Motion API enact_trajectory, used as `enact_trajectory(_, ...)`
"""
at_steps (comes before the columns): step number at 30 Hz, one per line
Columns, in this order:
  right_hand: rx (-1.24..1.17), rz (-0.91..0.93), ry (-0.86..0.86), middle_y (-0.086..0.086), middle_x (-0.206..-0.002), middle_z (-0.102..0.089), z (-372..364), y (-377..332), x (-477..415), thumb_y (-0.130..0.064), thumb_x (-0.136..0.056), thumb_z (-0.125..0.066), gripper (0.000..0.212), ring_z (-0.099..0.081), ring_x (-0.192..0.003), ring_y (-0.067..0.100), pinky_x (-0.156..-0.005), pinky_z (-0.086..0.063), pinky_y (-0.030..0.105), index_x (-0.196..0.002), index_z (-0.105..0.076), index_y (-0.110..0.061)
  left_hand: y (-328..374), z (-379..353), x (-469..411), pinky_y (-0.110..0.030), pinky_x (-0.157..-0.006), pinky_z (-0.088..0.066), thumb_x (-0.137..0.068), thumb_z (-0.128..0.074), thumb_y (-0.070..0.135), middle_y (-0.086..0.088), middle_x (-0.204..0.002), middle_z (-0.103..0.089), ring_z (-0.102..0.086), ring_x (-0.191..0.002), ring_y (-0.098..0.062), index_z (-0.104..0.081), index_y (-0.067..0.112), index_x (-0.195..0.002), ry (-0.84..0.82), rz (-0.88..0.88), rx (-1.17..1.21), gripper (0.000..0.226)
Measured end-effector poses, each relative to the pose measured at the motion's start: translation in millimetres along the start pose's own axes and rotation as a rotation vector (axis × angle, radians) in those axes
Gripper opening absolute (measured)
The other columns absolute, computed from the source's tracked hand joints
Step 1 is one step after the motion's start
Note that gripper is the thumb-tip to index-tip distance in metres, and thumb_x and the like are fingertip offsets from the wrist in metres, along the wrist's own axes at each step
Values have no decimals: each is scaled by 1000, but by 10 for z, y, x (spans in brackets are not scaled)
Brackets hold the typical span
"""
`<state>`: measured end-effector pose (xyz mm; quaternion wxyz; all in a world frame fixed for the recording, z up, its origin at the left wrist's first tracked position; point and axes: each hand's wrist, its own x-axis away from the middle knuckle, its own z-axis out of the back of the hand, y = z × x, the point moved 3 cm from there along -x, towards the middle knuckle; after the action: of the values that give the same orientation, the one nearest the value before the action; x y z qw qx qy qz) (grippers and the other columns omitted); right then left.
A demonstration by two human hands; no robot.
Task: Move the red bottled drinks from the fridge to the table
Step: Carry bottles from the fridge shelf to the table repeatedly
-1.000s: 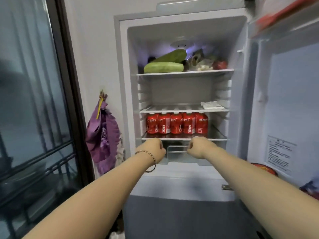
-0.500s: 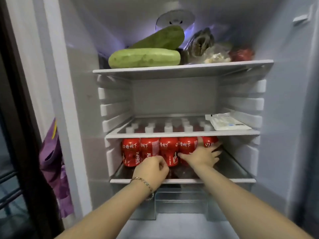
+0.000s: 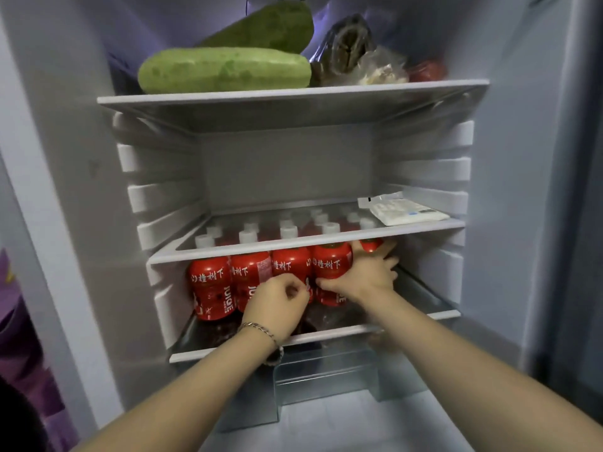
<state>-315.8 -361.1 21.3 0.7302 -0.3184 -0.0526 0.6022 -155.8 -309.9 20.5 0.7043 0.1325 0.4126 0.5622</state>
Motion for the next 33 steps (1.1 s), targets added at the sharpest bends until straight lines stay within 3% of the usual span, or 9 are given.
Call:
enact_trajectory(2, 19, 21, -10, 27, -149, -3, 61, -3, 93, -67, -52, -75, 104, -22, -131, 47, -109, -32, 50, -139, -27, -34, 80, -22, -44, -19, -78, -48, -88, -58, 22, 0, -101, -64, -60, -87, -9, -66, 18, -97, 26, -47, 60, 13)
enact_trajectory(6, 31, 73, -89, 25, -145, -9, 174, 11, 271, -62, -53, -76, 104, -23, -130, 44, -108, -34, 48, -140, -27, -32, 232, -146, -144, -34, -93, -50, -82, -64, 39, -3, -115, -57, -58, -103, -16, -56, 14, -117, 25, -10, 188, 43)
enact_trajectory(12, -86, 166, -77, 12, -140, -14, 189, 119, 397, -59, -52, -79, 90, -28, -127, 35, -107, -36, 47, -128, -38, -36, 418, -311, -308, -24, -77, -43, -82, -65, 41, 2, -92, -62, -61, -92, -18, -59, 17, -98, -45, 99, 318, 29)
enact_trajectory(17, -661, 114, 16, -4, -134, -27, 61, 404, 445, -39, -49, -90, 103, -43, -119, 13, -106, -42, 39, -132, -30, -37, 396, -265, -316, -23, -66, -46, -85, -62, 38, 3, -75, -64, -60, -71, -12, -63, 15, -81, -86, 134, 359, 23)
enact_trajectory(19, -770, 93, -31, -2, -137, -38, 12, 453, 381, -47, -45, -89, 115, -49, -121, 16, -102, -46, 44, -139, -23, -33, 409, -205, -248, -17, -58, -46, -85, -64, 35, 4, -70, -64, -61, -65, -7, -61, 20, -74, -127, 112, 408, 19)
enact_trajectory(21, -843, 17, -63, 4, -135, -49, 31, 489, 302, -37, -60, -84, 105, -55, -115, 18, -100, -48, 43, -143, -19, -27, 409, -156, -185, -15, -56, -44, -85, -64, 33, 6, -73, -64, -60, -66, -4, -57, 25, -75, -129, 117, 469, 15)
enact_trajectory(25, -581, -70, -24, 5, -122, -60, 38, 446, 274, -29, -61, -87, 84, -60, -105, 20, -91, -49, 33, -128, -38, -18, 329, -85, -97, -16, -62, -41, -84, -67, 28, 11, -82, -57, -56, -76, -6, -51, 27, -82, 80, 132, 514, 16)
enact_trajectory(29, -477, -132, 79, 4, -114, -61, 28, 247, 478, -43, -58, -83, 84, -63, -100, 24, -86, -53, 37, -123, -37, -19, 246, -49, -35, -31, -87, -43, -79, -70, 28, -1, -96, -52, -52, -99, -20, -55, 20, -86, 242, 59, 340, 18)
enact_trajectory(33, -345, -119, 130, 0, -116, -58, 18, 196, 666, -56, -60, -78, 88, -62, -101, 24, -82, -51, 34, -129, -34, -22, 257, 83, 80, -20, -75, -38, -73, -73, 18, 3, -84, -54, -51, -88, -15, -62, 18, -77, 349, -155, 271, 12)
